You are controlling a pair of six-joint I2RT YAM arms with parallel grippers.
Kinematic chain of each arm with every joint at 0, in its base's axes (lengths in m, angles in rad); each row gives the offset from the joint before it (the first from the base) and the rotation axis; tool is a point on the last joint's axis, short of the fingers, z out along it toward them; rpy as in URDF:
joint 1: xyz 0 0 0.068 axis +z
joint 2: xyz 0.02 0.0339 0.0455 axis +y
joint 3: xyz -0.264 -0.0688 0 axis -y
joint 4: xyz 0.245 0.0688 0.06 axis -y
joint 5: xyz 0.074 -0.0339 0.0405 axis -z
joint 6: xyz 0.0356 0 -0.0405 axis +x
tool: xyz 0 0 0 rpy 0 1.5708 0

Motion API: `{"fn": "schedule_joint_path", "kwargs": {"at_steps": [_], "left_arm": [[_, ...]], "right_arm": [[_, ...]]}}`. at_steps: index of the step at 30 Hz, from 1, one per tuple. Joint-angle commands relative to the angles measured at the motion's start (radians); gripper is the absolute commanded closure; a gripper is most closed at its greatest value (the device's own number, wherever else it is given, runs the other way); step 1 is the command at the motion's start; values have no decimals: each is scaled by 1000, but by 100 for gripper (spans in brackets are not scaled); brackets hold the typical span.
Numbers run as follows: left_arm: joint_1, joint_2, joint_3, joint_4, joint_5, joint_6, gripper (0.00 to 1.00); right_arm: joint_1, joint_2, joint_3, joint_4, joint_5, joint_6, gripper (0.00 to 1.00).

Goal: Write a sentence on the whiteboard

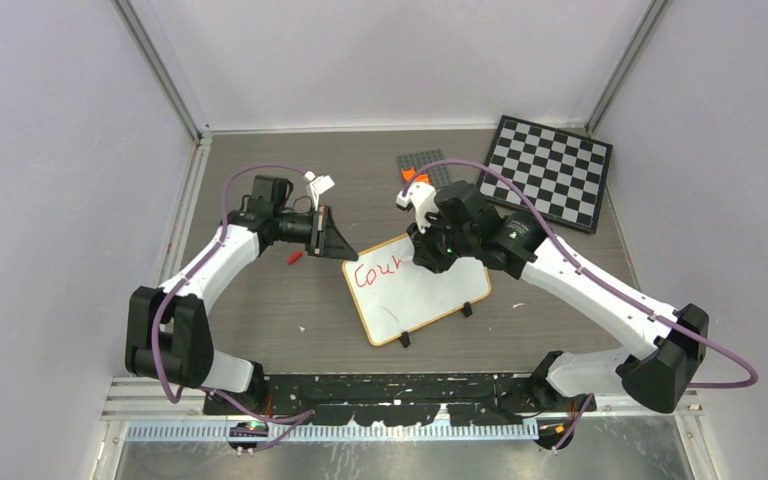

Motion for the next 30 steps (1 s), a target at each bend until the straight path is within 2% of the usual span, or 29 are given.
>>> {"fn": "schedule_joint_path", "kwargs": {"at_steps": [1,16,30], "left_arm": [[1,17,11,-5,-71,15,100],[1,10,11,-6,-68,16,100],[1,7,9,-7,-65,18,100]], "right_arm": [[-7,-41,18,14,26,-6,100],[-11,-19,4,55,84,4,100],[-11,37,31,94,78,3,100]]}}
